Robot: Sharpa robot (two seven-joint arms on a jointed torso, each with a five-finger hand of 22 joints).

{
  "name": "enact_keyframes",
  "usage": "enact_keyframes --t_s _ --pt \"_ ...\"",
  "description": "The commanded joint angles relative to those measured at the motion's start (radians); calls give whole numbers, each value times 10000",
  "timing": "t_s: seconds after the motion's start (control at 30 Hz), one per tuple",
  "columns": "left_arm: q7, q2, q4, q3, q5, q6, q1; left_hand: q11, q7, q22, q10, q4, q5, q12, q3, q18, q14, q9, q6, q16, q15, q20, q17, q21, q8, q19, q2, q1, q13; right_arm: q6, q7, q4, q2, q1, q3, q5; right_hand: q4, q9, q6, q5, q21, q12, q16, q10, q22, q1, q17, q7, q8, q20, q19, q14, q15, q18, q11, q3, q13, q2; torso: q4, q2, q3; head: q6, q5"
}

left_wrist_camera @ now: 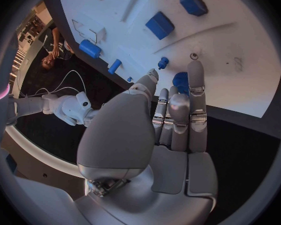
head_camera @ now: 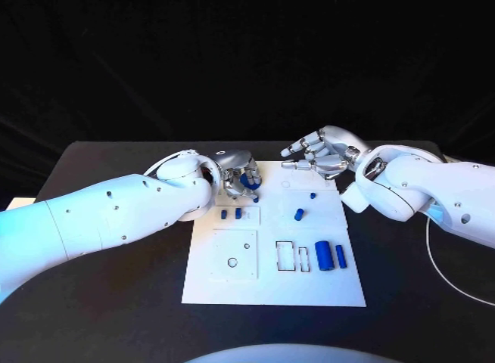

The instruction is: Assemble the parts on the task board

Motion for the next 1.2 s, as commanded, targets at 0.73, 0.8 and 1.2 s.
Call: enact_keyframes --t_s 0.73,0.8,1.2 --pt "-40 433 -266 -2 -985 928 -67 -166 -160 3711 1181 -52 -49 -119 205 -715 912 -204 1011 2096 -134 -132 2093 4661 -298 1085 316 268 -380 195 107 -41 65 -9 0 -49 -34 8 42 43 -81 -29 -60 -75 -23 -34 339 5 21 2 -79 550 -60 167 9 -17 -31 141 11 -8 5 -6 -13" --pt "-15 439 -225 -2 -985 993 -67 -179 -172 3775 1243 -88 -50 -174 271 -722 914 -216 1050 2103 -144 -143 2079 4726 -323 1081 282 313 -403 199 105 -40 67 -9 0 -49 -34 8 42 43 -81 -29 -60 -75 -23 -34 339 5 21 2 -79 550 -60 167 9 -17 -31 141 5 -10 3 -20 -18" --pt "-35 450 -109 -2 -1035 1145 -69 -222 -209 4094 1534 -177 -42 -377 538 -770 924 -253 1205 2129 -193 -177 2036 5073 -420 1078 184 382 -451 212 101 -44 75 -9 0 -53 -33 8 41 45 -83 -12 -57 -65 -26 -35 346 6 21 2 -80 552 -59 168 10 -15 -15 153 15 -12 7 -38 -34"
